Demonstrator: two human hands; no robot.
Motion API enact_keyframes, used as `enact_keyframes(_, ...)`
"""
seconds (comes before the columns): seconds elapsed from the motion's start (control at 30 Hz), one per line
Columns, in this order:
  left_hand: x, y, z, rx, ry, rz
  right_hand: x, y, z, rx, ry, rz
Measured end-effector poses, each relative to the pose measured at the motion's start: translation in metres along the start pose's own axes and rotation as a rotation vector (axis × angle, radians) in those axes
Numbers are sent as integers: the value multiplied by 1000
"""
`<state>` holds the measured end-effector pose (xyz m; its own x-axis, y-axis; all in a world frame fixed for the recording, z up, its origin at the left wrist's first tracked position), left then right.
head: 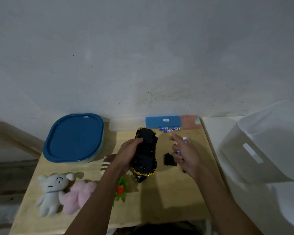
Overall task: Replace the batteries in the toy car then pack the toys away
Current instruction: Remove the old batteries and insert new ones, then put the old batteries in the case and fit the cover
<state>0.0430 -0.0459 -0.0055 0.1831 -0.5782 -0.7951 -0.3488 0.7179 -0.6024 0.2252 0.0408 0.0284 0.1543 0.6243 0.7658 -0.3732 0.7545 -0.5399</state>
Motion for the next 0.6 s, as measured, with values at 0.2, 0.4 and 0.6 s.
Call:
enact_keyframes(0.2,32,6,19,-97,183,-20,-8,-10,-40,-130,-50,-34)
enact_keyframes(0.4,62,11,51,-30,319,-93,-20,-10,-60,-150,-104,-2)
enact_keyframes(0.6,72,33,65,-113,326,-109,-14,10,-80,-134,-193,13)
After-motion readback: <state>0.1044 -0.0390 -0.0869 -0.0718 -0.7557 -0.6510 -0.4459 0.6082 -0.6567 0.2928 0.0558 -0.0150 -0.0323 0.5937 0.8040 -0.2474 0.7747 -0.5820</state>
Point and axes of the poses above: each hand's wrist, its own y-axis towards the middle knuckle, its own z-axis out of the palm, x = y × z, the point moved 5 cm from there along y, towards the middle knuckle, and after that the axes turned 14 degrees about y, right-handed, at the moved point
